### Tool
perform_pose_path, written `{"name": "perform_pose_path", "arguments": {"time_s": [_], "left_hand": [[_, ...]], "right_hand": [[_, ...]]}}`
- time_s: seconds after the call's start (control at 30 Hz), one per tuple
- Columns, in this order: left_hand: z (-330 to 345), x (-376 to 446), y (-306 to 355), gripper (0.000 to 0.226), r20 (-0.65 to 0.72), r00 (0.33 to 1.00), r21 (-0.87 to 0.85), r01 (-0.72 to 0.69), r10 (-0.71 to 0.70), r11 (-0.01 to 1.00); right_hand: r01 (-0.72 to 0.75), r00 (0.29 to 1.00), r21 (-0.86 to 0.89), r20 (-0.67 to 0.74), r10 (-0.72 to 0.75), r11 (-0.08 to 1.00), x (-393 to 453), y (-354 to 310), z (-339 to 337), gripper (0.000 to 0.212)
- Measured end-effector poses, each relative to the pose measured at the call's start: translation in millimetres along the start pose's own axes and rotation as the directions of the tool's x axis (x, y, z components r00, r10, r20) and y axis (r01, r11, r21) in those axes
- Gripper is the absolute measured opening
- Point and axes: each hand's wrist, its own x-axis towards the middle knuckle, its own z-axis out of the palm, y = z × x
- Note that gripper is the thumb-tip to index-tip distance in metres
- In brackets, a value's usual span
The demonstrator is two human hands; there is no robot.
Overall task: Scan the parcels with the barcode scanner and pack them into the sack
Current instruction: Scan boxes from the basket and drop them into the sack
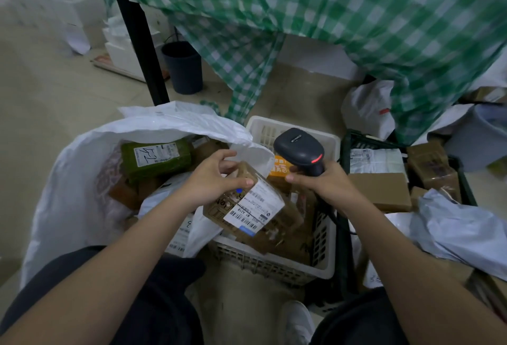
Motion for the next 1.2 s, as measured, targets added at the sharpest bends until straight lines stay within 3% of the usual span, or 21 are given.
{"name": "perform_pose_path", "arguments": {"time_s": [0.17, 0.3, 0.37, 0.47, 0.53, 0.6, 0.7, 0.83, 0.93, 1.1, 1.2], "left_hand": [[11, -4, 12, 0.078, 0.076, 0.997, -0.094, -0.001, 0.009, 0.996], [16, -3, 16, 0.077, 0.120, 0.992, -0.178, -0.006, 0.027, 0.984], [20, -3, 16, 0.075, 0.070, 0.997, -0.192, -0.027, 0.041, 0.981], [21, 1, 12, 0.077, -0.199, 0.975, 0.139, -0.077, 0.104, 0.987], [17, 0, 11, 0.082, -0.246, 0.966, 0.082, -0.057, 0.076, 0.995], [16, -4, 11, 0.081, -0.162, 0.987, -0.069, 0.004, -0.015, 0.998], [21, -11, 11, 0.069, 0.044, 0.990, -0.192, 0.141, -0.135, 0.971], [23, -15, 1, 0.050, 0.178, 0.973, -0.327, 0.198, -0.146, 0.924], [22, -21, -5, 0.053, 0.217, 0.970, -0.335, 0.182, -0.112, 0.925], [8, -25, -8, 0.059, 0.145, 0.986, -0.255, 0.119, -0.083, 0.960], [-5, -27, -13, 0.061, 0.120, 0.985, -0.190, 0.147, -0.126, 0.971]], "right_hand": [[-0.018, 0.982, 0.037, 0.187, 0.010, 0.999, -6, 0, 15, 0.047], [-0.023, 0.971, 0.070, 0.239, 0.006, 0.997, -10, -1, 20, 0.050], [-0.024, 0.979, 0.068, 0.206, 0.010, 0.997, -13, -4, 19, 0.040], [-0.065, 0.997, 0.136, 0.046, 0.059, 0.989, -12, -5, 14, 0.032], [-0.067, 0.992, 0.233, -0.084, 0.089, 0.970, -9, -3, 10, 0.033], [-0.053, 0.977, 0.336, -0.176, 0.118, 0.940, -7, -3, 6, 0.032], [-0.046, 0.971, 0.432, -0.193, 0.142, 0.901, -7, -6, 4, 0.031], [-0.067, 0.966, 0.453, -0.192, 0.171, 0.889, -6, -4, 4, 0.041], [-0.081, 0.968, 0.473, -0.172, 0.182, 0.877, -8, -4, 1, 0.043], [-0.100, 0.950, 0.292, -0.257, 0.179, 0.951, -11, -1, -7, 0.033], [-0.141, 0.979, -0.047, -0.156, 0.132, 0.989, -18, 3, -16, 0.036]]}}
